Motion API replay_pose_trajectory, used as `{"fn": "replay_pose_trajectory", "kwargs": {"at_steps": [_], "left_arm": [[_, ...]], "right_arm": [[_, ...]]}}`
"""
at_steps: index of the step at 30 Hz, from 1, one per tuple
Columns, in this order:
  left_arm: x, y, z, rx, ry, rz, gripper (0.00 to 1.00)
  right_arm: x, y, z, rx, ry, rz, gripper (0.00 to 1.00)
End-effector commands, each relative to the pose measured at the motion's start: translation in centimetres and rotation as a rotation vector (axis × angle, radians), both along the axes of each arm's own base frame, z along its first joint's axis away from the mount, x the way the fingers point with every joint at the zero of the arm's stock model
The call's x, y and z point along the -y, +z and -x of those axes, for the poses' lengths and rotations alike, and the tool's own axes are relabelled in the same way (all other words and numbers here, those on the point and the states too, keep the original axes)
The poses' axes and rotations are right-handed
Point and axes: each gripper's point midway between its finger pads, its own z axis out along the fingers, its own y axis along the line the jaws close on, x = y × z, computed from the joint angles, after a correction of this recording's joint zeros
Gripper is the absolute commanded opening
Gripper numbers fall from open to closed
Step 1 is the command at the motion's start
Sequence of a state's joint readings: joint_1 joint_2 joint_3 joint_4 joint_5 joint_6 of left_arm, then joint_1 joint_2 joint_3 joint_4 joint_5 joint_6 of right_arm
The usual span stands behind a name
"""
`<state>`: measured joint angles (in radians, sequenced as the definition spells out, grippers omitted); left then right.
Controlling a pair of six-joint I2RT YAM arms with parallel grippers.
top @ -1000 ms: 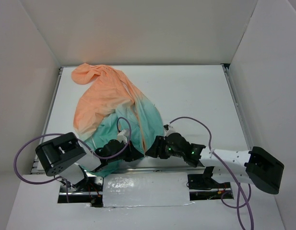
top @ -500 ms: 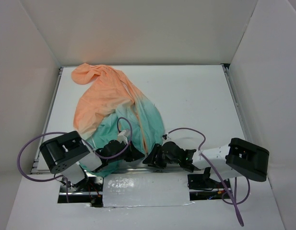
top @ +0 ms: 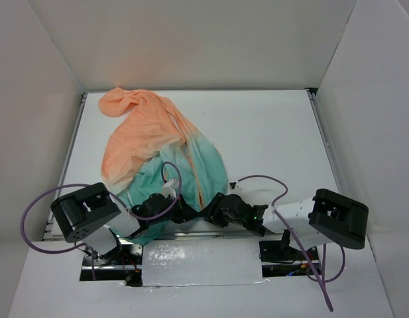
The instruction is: Zip up the jacket
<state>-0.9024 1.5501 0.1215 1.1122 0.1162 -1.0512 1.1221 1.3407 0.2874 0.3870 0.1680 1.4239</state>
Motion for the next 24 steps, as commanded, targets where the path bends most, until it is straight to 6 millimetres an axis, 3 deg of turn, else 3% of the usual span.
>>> {"fn": "replay_pose_trajectory", "kwargs": {"at_steps": [1,11,19,24], "left_arm": [[0.9,1.9,0.0,0.047,-0.025,0.064,0.00],[1.1,1.9,0.1,0.041,-0.033,0.071,0.00],[1.2,1.9,0.1,0.042,-0.034,0.073,0.00],[1.3,1.9,0.1,0.040,-0.038,0.077,0.00]], "right_arm": [[2.5,-2.2,-0.1,-0.003,-0.057,0.109,0.49],[2.5,-1.6,-0.3,0.027,-0.061,0.062,0.36],[1.6,-0.6,-0.3,0.044,-0.052,-0.022,0.35],[1.5,-0.3,-0.1,0.047,-0.050,-0.066,0.42]]}}
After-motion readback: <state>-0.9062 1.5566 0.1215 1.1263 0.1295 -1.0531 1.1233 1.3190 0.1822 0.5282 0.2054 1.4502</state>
